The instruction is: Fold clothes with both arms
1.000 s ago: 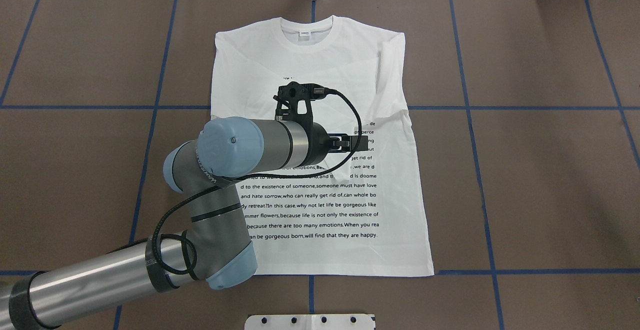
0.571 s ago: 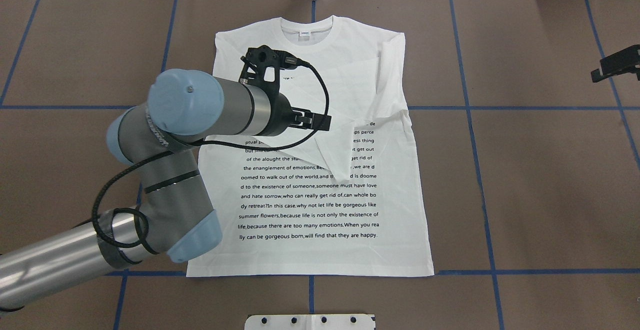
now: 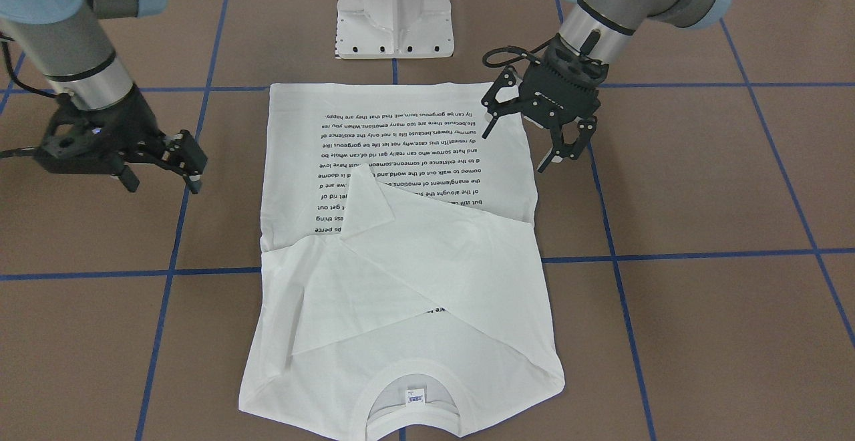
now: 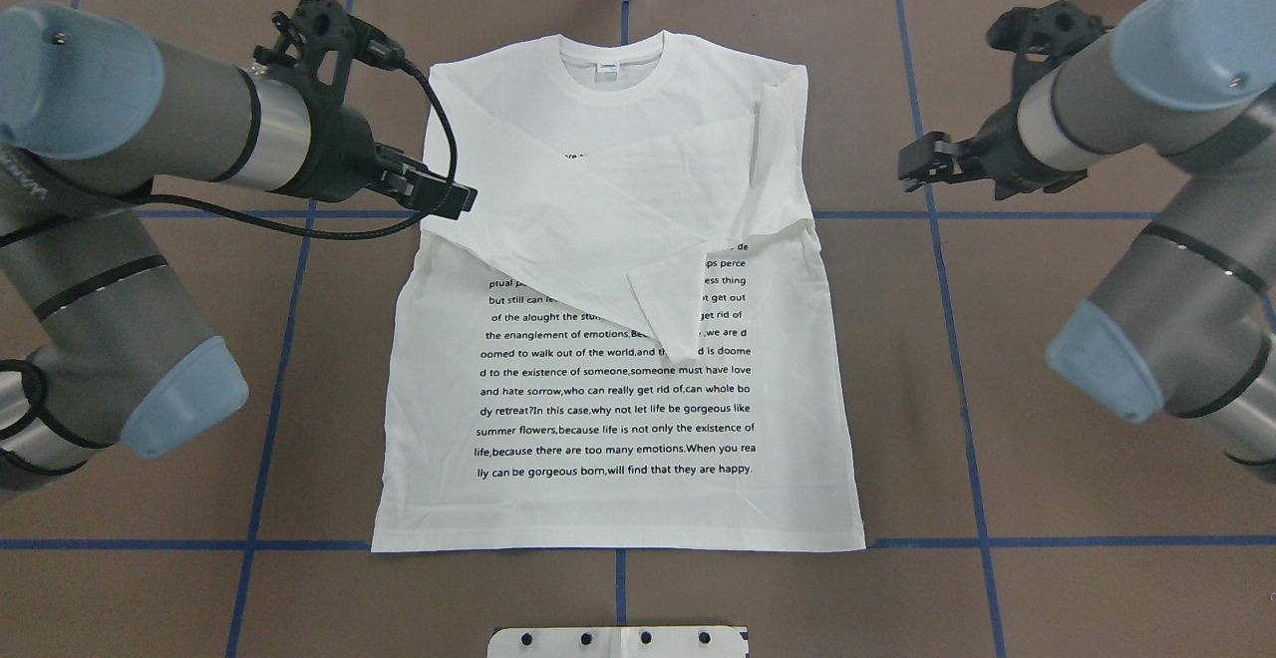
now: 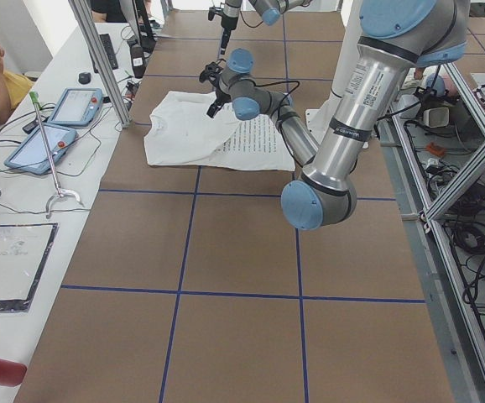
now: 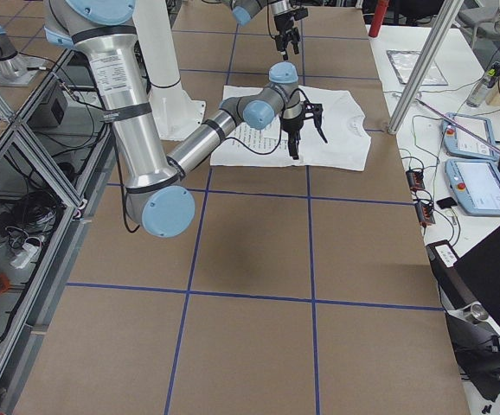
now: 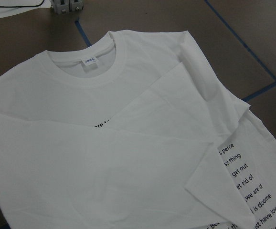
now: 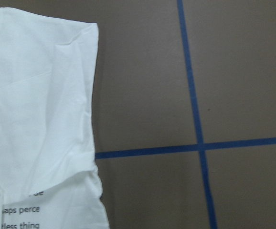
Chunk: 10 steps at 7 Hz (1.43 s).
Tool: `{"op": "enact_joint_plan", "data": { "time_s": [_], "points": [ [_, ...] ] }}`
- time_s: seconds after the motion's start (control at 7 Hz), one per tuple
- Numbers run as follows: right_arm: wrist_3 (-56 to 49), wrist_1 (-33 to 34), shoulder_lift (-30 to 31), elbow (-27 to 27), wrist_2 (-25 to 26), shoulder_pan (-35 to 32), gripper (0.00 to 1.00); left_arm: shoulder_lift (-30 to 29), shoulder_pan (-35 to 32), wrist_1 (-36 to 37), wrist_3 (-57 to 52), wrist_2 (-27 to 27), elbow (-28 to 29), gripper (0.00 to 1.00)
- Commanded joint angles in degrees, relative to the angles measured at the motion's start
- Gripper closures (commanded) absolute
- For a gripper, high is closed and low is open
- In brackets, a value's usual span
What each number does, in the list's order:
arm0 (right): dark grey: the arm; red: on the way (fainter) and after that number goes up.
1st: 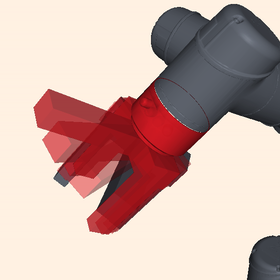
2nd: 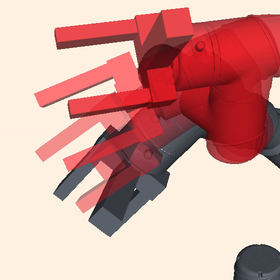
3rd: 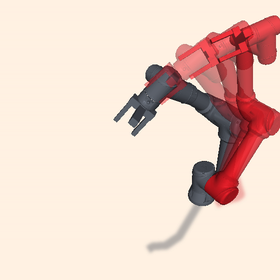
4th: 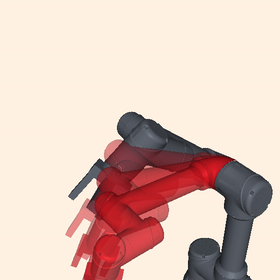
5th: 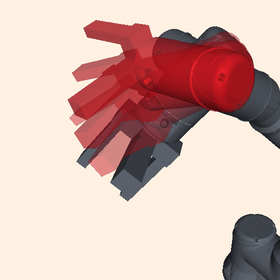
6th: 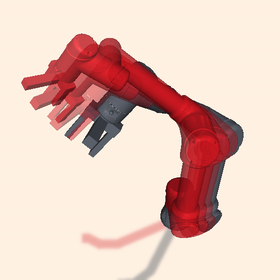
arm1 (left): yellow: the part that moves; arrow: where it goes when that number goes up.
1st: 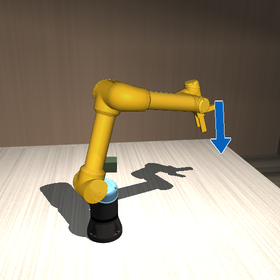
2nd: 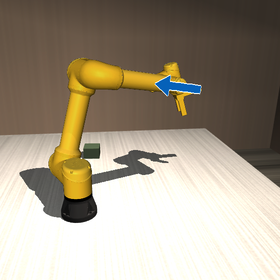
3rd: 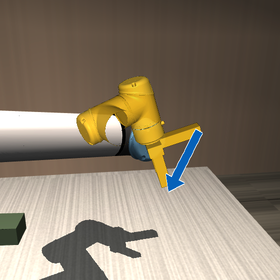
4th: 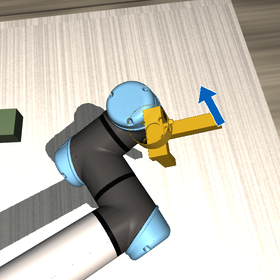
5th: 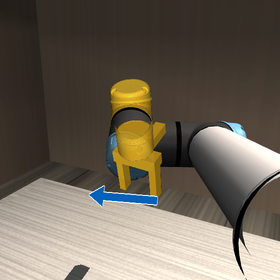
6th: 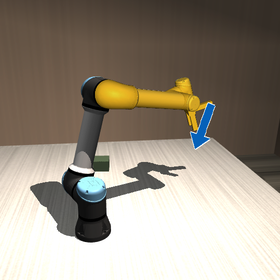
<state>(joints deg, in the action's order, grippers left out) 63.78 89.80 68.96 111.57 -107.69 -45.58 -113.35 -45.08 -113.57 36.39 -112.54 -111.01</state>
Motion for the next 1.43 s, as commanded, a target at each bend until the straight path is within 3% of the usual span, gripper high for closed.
{"op": "enact_joint_plan", "data": {
  "time_s": [0.0,0.29,0.71,0.86,1.29],
  "points": [
    [9.48,10.02,-10.91,-3.87,9.05,10.31,0.0,5.31,-6.05,-0.25,-10.59,-6.26,-1.31,0.0],
    [13.63,10.13,-18.12,-14.04,12.23,12.79,0.0,6.38,-8.01,-0.25,-12.66,-8.14,-1.31,0.0],
    [19.61,9.78,-33.4,-35.29,15.83,15.16,0.04,6.65,-8.01,-0.25,-12.14,-8.14,-1.75,0.0],
    [20.75,9.69,-36.15,-39.11,16.45,16.04,0.05,6.65,-8.01,-0.25,-11.96,-8.14,-1.75,0.0],
    [20.85,9.6,-36.27,-39.5,17.16,18.77,0.13,6.65,-8.01,-0.25,-11.78,-8.05,-1.75,0.0]
  ]
}}
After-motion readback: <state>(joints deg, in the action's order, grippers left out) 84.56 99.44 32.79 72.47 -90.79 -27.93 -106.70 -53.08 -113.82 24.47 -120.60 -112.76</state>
